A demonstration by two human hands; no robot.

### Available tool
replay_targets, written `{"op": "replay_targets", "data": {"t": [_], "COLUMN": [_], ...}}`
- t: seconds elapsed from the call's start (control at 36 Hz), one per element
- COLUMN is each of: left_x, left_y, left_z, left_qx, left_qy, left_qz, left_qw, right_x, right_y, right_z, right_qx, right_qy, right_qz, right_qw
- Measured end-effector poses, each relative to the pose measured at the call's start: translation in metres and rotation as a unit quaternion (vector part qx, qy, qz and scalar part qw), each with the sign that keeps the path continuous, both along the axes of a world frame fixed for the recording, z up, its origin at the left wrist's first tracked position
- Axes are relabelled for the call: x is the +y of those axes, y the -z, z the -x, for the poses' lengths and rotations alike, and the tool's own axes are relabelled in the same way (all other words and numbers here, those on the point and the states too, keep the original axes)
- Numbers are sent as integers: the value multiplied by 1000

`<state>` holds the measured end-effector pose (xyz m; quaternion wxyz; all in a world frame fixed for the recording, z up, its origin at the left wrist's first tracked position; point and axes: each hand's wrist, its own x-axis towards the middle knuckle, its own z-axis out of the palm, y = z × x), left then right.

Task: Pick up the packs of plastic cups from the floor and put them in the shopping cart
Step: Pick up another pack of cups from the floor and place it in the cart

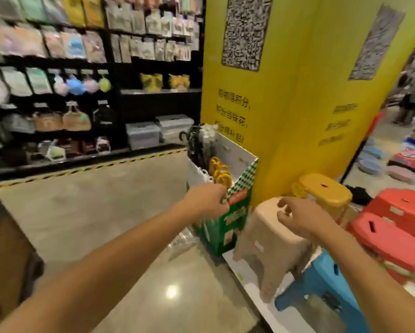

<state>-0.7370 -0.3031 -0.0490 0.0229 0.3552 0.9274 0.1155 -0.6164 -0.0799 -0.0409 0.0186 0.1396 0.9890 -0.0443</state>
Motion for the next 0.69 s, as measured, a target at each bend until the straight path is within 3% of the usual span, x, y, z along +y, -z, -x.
{"op": "replay_targets", "data": {"t": [0.28, 0.69], "left_x": [-122, -260], "left_y": [27, 84], "left_z": [45, 202], "left_qx": [-69, -91], "left_qy": [-202, -322], "left_qz": [13, -11], "left_qw": [977, 942], "right_x": [-100, -240], "right_y": [33, 75], "right_z": [132, 350], "right_qx": [-22, -66], "right_qy": [-182, -289], "right_qz": [28, 32], "right_qw": [983, 955]}}
